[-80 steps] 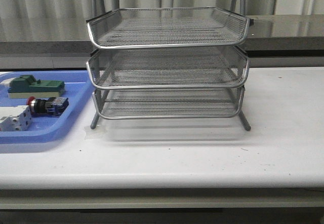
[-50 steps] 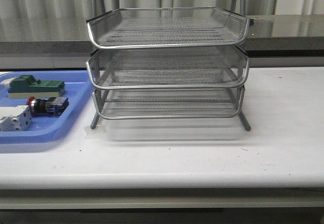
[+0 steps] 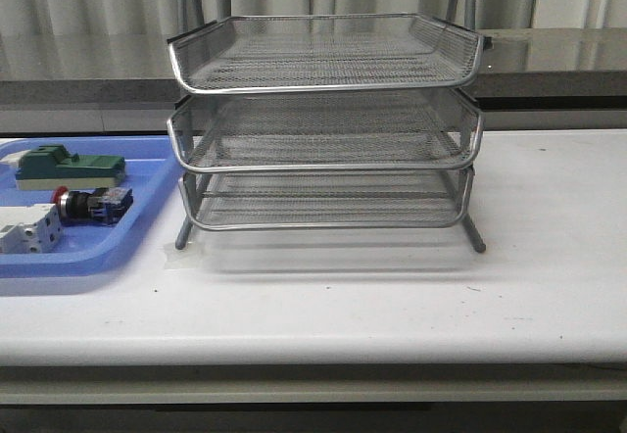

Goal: Place button on rack with both arms

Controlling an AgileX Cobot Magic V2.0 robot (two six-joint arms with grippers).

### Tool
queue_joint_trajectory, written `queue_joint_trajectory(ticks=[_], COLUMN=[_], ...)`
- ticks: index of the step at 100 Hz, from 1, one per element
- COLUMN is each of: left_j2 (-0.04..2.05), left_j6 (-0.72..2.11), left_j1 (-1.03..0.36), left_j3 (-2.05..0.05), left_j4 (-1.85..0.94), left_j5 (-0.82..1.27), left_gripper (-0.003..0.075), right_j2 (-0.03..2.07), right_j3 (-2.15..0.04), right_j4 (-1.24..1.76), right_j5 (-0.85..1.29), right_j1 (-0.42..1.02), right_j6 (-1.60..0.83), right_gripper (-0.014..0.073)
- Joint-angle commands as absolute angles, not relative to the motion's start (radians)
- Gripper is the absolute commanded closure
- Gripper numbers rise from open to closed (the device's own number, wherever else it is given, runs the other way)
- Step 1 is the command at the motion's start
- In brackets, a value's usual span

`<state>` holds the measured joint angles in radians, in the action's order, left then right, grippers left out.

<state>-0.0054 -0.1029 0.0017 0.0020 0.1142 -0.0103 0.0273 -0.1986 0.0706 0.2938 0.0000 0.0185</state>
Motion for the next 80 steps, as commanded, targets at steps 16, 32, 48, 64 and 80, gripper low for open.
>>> queue_joint_trajectory(ticks=[16, 32, 48, 64, 80], left_j2=[-0.036, -0.036, -0.036, -0.036, -0.036], left_j6=[-0.11, -0.11, -0.11, -0.11, -0.11], left_j1=[0.002, 0.002, 0.002, 0.002, 0.002], left_j3=[0.044, 0.044, 0.044, 0.044, 0.044], left_j4=[0.11, 0.11, 0.11, 0.11, 0.11], left_j5=[-0.082, -0.082, -0.082, -0.082, -0.082], left_gripper=[0.074, 0.074, 0.074, 0.074, 0.074], right_j2=[0.276, 0.465, 0.57, 0.634, 0.686], right_j3=[-0.47, -0.608, -0.649, -0.647, -0.647], right_j4=[0.077, 0.104, 0.212, 0.342, 0.498], right_j5=[0.477, 0.628, 0.61, 0.536, 0.523], right_j1=[-0.004, -0.004, -0.004, -0.004, -0.004], right_j6=[0.015, 0.015, 0.015, 0.015, 0.015], right_gripper=[0.0654, 0.0654, 0.0654, 0.0654, 0.0654])
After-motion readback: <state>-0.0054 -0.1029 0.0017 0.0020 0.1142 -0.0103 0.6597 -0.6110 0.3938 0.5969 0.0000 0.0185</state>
